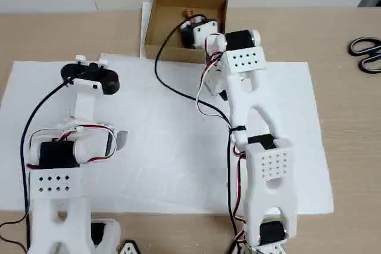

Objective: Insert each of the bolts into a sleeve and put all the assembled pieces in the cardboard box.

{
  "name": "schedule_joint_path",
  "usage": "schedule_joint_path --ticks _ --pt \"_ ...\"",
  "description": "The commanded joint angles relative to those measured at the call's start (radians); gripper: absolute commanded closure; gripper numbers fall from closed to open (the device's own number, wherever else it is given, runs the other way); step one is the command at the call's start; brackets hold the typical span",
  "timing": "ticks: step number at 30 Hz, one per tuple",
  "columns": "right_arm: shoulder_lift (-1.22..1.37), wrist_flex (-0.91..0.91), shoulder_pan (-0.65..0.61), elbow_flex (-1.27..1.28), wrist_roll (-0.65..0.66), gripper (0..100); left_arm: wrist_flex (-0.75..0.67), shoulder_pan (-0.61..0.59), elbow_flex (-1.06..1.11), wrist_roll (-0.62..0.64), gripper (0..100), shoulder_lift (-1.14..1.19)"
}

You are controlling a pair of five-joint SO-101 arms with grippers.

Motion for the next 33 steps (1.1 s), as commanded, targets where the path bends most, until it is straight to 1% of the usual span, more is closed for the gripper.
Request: schedule_joint_path --ticks 1,5,9,14,15,28,32,33 --pt "-0.099 0.007 0.001 0.095 -0.107 99.5 -0.017 0.003 -0.007 -0.003 77 -0.017" --pt "-0.081 -0.001 0.001 0.193 -0.172 99.5 -0.017 0.003 -0.005 -0.003 77 -0.017" --pt "-0.036 -0.001 0.001 0.196 -0.198 99.2 -0.017 0.003 -0.007 -0.003 77 -0.017" --pt "0.019 -0.001 0.002 0.196 -0.207 88.3 -0.017 0.003 -0.002 -0.003 77 -0.017" --pt "0.03 -0.001 0.002 0.196 -0.207 87.6 -0.017 0.003 -0.002 -0.003 77 -0.017" --pt "0.081 0.005 0.002 0.199 -0.21 87.3 -0.017 0.003 -0.002 -0.003 77 -0.017" --pt "0.082 0.001 0.002 0.229 -0.21 87.9 -0.017 0.003 -0.002 -0.003 77 -0.017" --pt "0.082 0.001 0.002 0.239 -0.21 89.3 -0.017 0.003 -0.002 -0.003 77 -0.017"
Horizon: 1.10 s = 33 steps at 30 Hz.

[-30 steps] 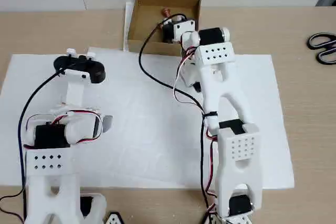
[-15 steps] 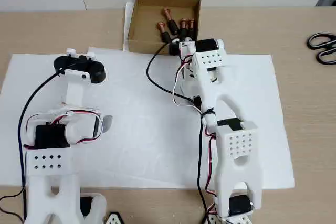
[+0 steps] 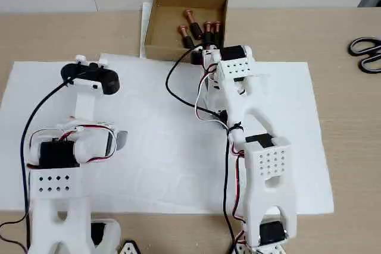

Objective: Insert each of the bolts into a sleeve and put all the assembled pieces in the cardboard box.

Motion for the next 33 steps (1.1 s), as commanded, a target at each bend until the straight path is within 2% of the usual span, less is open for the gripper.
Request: schedule_joint_path --ticks 1,3,9,20,26,33 --pt "0.002 0.002 0.005 0.044 -0.008 92.5 -0.017 0.003 -0.002 -0.003 77 -0.017" --pt "0.001 0.002 0.008 0.06 0.0 99.8 -0.017 0.003 -0.005 -0.002 77 -0.017" --pt "-0.031 0.008 0.025 0.057 0.0 99.5 0.026 -0.002 -0.041 0.034 77 -0.017" --pt "-0.406 0.012 0.031 0.18 0.048 99.5 0.094 -0.005 -0.237 -0.003 77 0.014" --pt "-0.641 0.01 0.093 0.37 0.049 99.5 0.089 -0.014 -0.278 0.014 77 0.204" --pt "-0.897 0.01 0.174 0.491 0.052 99.5 0.061 -0.189 -0.421 0.147 77 0.494"
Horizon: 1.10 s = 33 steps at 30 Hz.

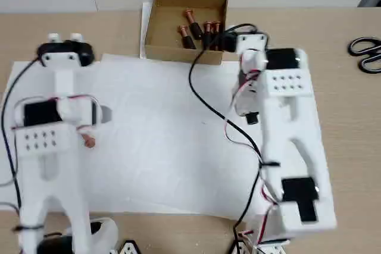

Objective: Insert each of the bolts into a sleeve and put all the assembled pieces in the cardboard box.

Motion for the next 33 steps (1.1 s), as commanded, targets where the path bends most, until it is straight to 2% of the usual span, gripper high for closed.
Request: schedule_joint_path --ticks 1,3,9,16,19,22,28,33 --pt "-0.174 0.007 0.039 0.035 0.018 99.5 -0.023 -0.061 -0.071 0.04 77 0.14" --pt "-0.232 0.007 0.05 0.061 0.038 99.5 -0.029 -0.077 -0.087 0.04 78 0.222" --pt "-0.331 0.005 0.05 0.077 0.04 99.5 -0.149 -0.078 -0.087 0.046 88 0.41" --pt "-0.34 0.007 0.05 0.077 0.04 99.5 -0.236 -0.078 -0.093 0.212 89 0.554" --pt "-0.338 0.007 0.05 0.077 0.038 99.5 -0.242 -0.08 -0.093 0.331 89 0.578" --pt "-0.337 0.007 0.051 0.077 0.037 99.5 -0.242 -0.101 -0.091 0.393 89 0.582" --pt "-0.337 0.007 0.051 0.072 0.037 99.5 -0.244 -0.115 -0.064 0.396 89 0.583" --pt "-0.337 0.007 0.051 0.072 0.038 99.5 -0.305 -0.115 -0.008 0.399 89 0.585"
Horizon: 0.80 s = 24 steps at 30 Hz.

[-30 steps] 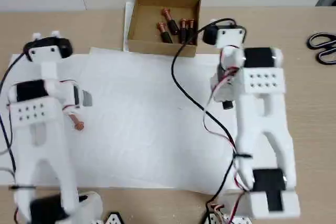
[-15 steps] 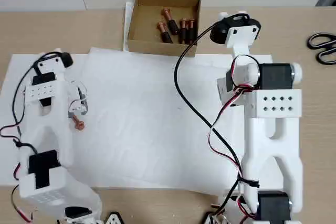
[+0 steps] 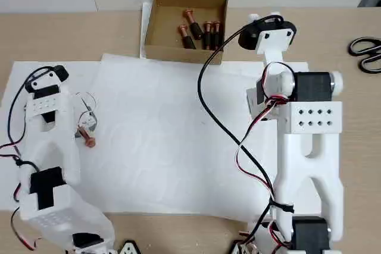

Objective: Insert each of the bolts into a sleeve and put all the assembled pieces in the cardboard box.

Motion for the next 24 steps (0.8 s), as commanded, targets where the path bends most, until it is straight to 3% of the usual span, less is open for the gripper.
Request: schedule_joint_path --ticks 1,4,7,11,18,24 --pt "-0.041 0.002 0.007 -0.006 0.008 99.5 -0.055 -0.003 0.036 0.009 89 -0.003" --pt "-0.041 0.002 0.007 -0.006 0.008 99.5 -0.071 0.0 0.056 0.011 91 -0.005" --pt "-0.041 0.002 0.007 -0.006 0.008 99.5 -0.069 0.002 0.054 0.011 100 -0.012" --pt "-0.041 -0.001 0.007 -0.006 0.008 99.5 -0.04 0.002 0.045 0.011 100 -0.014" --pt "-0.041 -0.007 0.007 -0.006 0.008 99.5 0.215 0.012 -0.177 -0.003 100 -0.014" --pt "-0.048 -0.007 0.007 -0.006 0.008 99.5 0.431 0.161 -0.406 -0.232 100 -0.014"
